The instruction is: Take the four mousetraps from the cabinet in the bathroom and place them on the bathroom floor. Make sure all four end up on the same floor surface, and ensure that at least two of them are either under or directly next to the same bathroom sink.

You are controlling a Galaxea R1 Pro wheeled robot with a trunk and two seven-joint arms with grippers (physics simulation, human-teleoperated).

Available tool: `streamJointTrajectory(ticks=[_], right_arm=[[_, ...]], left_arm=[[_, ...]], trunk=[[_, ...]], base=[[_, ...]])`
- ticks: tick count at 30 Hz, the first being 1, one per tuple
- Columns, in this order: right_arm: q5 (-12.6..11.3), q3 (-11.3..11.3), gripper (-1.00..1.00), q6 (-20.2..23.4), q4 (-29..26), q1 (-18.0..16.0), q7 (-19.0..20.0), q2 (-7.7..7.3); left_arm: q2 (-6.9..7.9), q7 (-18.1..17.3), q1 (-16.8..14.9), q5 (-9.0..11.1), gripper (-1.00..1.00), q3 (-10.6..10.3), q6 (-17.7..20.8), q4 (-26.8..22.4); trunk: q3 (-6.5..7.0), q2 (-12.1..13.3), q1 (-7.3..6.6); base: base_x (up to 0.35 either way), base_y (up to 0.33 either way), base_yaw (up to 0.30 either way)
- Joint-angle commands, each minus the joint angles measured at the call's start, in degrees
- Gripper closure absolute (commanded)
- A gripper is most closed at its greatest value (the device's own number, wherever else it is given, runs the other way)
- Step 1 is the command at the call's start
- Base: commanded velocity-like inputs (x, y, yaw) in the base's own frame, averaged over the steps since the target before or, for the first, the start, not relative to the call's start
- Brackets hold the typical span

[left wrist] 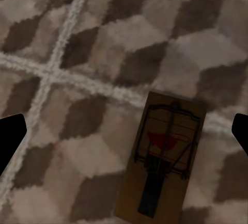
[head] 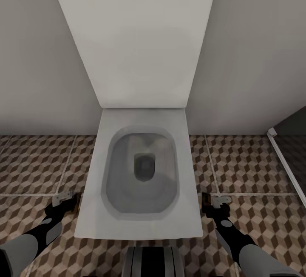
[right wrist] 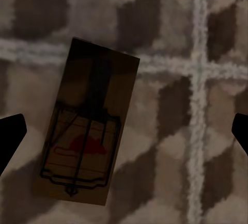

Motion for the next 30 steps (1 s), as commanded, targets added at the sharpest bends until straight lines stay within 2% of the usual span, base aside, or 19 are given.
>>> streamJointTrajectory(ticks=[1,9,30], right_arm=[[0.6,0.1,-1.0,-0.1,0.1,0.0,-0.4,-0.01],[0.6,0.1,-1.0,0.0,0.1,0.0,-0.4,-0.01],[0.5,0.1,-1.0,0.0,0.1,0.0,-0.4,-0.01]], left_arm=[[0.05,0.4,0.0,0.2,-1.0,-0.5,-0.1,-0.1],[-0.01,0.5,0.0,0.2,-1.0,-0.5,-0.2,-0.1],[-0.02,0.4,0.0,0.1,-1.0,-0.5,-0.2,-0.1]], trunk=[[-0.03,0.0,-0.01],[-0.03,0.0,-0.01],[-0.03,0.0,-0.01]], base=[[0.0,0.0,0.0],[-0.174,0.0,0.0],[-0.332,0.0,0.0]])
